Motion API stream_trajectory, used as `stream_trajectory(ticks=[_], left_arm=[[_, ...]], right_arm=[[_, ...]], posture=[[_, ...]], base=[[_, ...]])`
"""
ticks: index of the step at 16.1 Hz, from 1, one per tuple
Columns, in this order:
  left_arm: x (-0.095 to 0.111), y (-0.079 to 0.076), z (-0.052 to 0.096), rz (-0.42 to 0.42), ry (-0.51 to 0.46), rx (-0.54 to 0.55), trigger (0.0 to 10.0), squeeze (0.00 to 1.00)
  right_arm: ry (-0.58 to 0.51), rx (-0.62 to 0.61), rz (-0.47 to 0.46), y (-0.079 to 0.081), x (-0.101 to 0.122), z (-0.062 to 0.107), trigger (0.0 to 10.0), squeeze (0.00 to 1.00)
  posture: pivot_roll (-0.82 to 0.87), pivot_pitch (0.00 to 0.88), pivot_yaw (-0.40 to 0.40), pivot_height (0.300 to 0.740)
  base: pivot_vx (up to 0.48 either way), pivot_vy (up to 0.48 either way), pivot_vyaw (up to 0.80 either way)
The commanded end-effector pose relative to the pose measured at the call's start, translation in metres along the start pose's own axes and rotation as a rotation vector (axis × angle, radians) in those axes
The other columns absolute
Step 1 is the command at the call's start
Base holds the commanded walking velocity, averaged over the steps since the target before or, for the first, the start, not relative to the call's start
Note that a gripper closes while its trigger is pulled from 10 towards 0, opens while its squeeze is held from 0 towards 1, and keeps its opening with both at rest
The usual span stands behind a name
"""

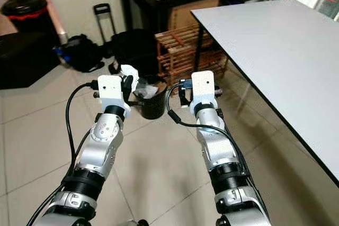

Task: Picking trash to rubbish bin

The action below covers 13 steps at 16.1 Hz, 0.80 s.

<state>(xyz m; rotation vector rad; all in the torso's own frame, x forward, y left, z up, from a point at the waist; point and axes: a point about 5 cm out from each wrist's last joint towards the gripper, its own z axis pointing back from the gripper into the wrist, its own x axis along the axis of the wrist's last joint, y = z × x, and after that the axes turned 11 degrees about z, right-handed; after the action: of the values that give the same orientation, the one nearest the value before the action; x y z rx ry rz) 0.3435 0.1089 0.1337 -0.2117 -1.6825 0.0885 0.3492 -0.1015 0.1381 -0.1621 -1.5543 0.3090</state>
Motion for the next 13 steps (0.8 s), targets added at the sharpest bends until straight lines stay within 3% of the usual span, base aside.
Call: stream_trajectory(ticks=[1,10,13], left_arm=[[-0.0008,0.0003,-0.0013,-0.015,0.006,0.007,10.0,0.0],[0.0002,0.0004,-0.0031,-0.021,0.006,0.009,10.0,0.0],[0.0007,0.0009,-0.0038,-0.022,0.005,0.01,10.0,0.0]], right_arm=[[0.009,0.006,-0.011,0.0006,-0.0038,0.0006,10.0,0.0],[-0.006,0.044,0.007,0.0038,-0.0033,0.0016,10.0,0.0],[-0.016,0.052,0.016,0.0051,-0.0018,0.0016,10.0,0.0]], posture=[[-0.05,0.059,0.04,0.74],[-0.05,0.072,0.043,0.74],[-0.05,0.075,0.044,0.74]], base=[[0.349,0.0,0.0],[0.346,0.0,0.0],[0.346,0.0,0.69]])
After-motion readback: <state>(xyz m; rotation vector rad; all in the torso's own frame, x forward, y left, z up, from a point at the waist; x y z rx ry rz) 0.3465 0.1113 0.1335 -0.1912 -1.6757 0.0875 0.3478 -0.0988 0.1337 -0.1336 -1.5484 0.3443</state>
